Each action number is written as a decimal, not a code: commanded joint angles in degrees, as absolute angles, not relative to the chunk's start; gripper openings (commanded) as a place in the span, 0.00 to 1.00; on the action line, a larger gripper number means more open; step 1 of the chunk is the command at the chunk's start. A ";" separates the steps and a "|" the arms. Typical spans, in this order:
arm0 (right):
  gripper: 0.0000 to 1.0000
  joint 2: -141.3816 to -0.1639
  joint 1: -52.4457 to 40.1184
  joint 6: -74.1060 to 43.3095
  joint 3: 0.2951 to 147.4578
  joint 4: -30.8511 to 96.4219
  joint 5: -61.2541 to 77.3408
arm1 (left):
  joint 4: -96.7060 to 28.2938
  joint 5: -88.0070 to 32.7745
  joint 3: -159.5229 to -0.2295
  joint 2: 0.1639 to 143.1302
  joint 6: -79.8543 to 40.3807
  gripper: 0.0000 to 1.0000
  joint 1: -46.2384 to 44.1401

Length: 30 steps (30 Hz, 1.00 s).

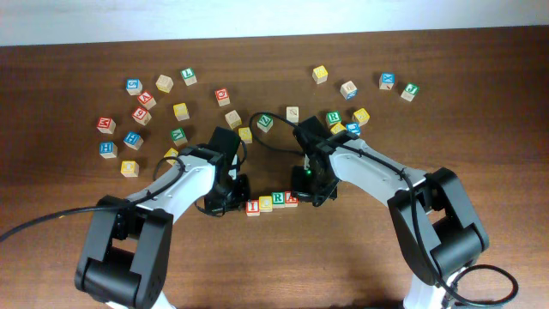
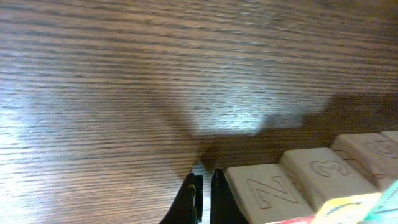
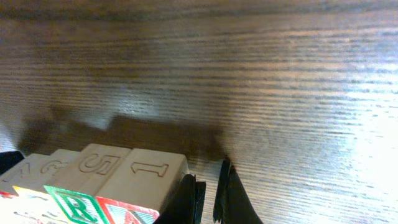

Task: Spell out ICRA

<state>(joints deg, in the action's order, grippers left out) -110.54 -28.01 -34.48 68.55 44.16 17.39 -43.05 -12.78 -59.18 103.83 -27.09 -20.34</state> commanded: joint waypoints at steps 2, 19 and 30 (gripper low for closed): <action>0.05 -111.37 -27.59 -33.50 68.58 46.30 14.33 | -47.13 -6.96 -62.00 104.44 -27.22 0.00 -17.78; 0.11 -111.37 -16.73 -27.20 68.58 50.59 13.04 | -62.59 -14.02 -64.23 104.03 -28.12 0.00 -29.61; 0.04 -108.09 -14.17 -23.77 82.41 64.93 9.21 | -54.06 -1.43 -63.66 104.14 -38.46 0.00 -40.42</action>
<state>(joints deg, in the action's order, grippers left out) -110.56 -14.66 -25.17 76.84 62.04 12.91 -55.16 -6.00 -64.27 104.14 -34.89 -38.96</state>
